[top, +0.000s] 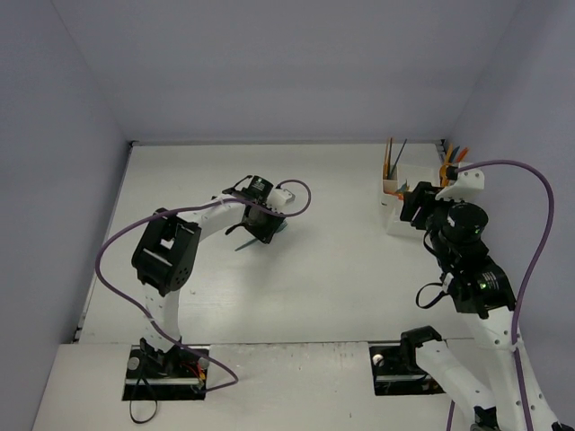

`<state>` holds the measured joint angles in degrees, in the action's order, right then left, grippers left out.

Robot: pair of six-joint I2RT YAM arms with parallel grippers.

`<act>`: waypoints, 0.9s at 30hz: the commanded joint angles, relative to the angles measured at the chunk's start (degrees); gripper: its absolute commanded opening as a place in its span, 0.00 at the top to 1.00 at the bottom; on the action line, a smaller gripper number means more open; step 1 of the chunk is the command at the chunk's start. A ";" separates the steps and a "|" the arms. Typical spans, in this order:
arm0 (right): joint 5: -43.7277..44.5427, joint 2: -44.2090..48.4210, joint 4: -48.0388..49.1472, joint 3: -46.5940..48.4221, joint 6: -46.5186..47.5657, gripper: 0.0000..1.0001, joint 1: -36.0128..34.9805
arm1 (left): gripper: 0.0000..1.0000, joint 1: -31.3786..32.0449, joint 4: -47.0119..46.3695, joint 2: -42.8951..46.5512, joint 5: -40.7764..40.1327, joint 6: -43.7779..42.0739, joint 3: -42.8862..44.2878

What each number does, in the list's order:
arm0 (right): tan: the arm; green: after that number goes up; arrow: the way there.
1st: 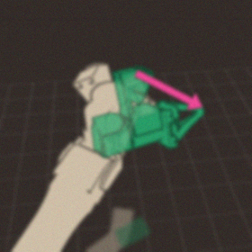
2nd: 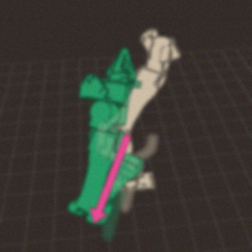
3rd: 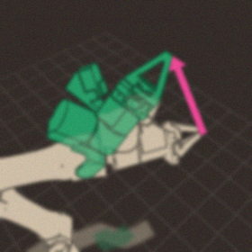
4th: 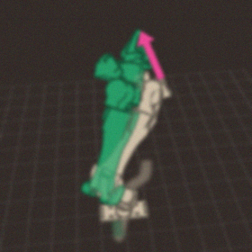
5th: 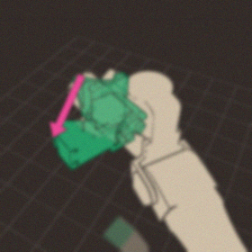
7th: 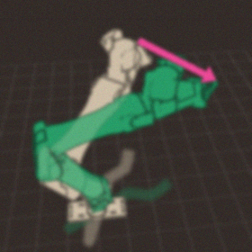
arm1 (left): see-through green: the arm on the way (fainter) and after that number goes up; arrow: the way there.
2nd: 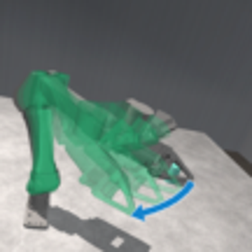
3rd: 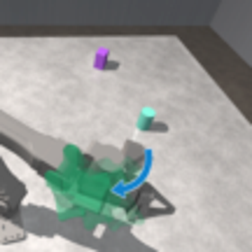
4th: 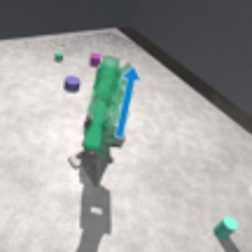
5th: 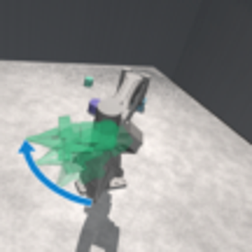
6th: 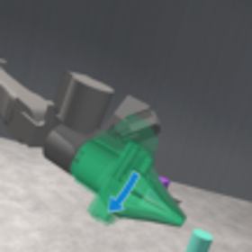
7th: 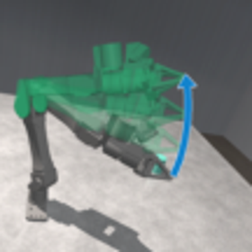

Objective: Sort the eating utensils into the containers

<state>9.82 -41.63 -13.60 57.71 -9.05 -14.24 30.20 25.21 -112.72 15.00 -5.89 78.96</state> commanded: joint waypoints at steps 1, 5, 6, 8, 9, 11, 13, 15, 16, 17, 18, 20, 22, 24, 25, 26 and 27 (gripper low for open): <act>-1.67 -0.35 2.66 0.86 -1.13 0.48 -0.09 | 0.66 -0.12 0.51 1.92 1.00 -0.09 0.03; -4.59 -1.81 2.78 1.62 -1.50 0.49 0.00 | 0.87 1.02 0.28 2.52 0.89 -0.35 -0.65; -6.21 -2.42 2.74 1.84 -1.59 0.49 -0.04 | 0.93 1.55 0.24 3.09 0.55 -0.35 -0.74; -9.60 -3.75 2.74 2.53 -1.63 0.49 -0.09 | 1.00 2.32 -0.37 4.72 0.30 0.08 -1.08; -11.37 -4.46 2.78 2.99 -1.59 0.48 -0.09 | 1.00 2.57 -0.91 5.77 0.38 0.50 -1.34; -15.13 -5.92 2.78 3.66 -2.14 0.47 -0.17 | 1.00 2.78 -2.66 8.55 2.01 1.69 -1.95; -19.94 -7.66 2.83 4.55 -3.03 0.46 -0.22 | 1.00 3.17 -4.85 12.46 3.05 2.93 -2.55; -24.71 -9.25 2.87 5.46 -4.19 0.46 -0.38 | 1.00 4.01 -7.32 15.93 3.79 3.85 -2.91; -26.63 -10.21 2.87 5.98 -4.92 0.46 -0.57 | 1.00 4.51 -8.70 17.94 4.31 4.38 -3.13; -27.92 -11.53 2.87 6.59 -5.80 0.46 -0.90 | 1.00 4.96 -10.14 20.59 5.13 5.05 -3.40; -28.61 -12.29 2.80 7.41 -6.19 0.45 -1.18 | 1.00 5.26 -11.35 22.18 6.15 5.25 -3.53; -28.70 -13.42 2.87 8.40 -6.87 0.45 -2.75 | 1.00 6.40 -14.50 24.82 7.86 7.73 -3.45; -28.08 -14.71 2.87 9.33 -7.35 0.45 -4.15 | 1.00 7.94 -15.70 27.54 8.46 8.34 -2.86; -27.39 -16.08 2.83 10.56 -7.66 0.45 -6.28 | 1.00 9.79 -16.06 28.60 8.42 8.39 -1.54; -27.20 -17.04 2.80 11.13 -7.74 0.45 -7.25 | 1.00 10.57 -16.08 29.19 8.37 8.43 -0.90; -27.09 -17.79 2.85 11.72 -7.74 0.45 -8.43 | 1.00 11.43 -16.13 29.51 8.32 8.43 -0.37; -26.94 -18.61 2.87 12.29 -7.71 0.45 -9.68 | 1.00 12.33 -16.12 29.76 8.15 8.43 0.22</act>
<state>-15.79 -57.42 -14.34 65.49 -15.56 -20.11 39.58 13.49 -85.04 21.29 0.84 75.59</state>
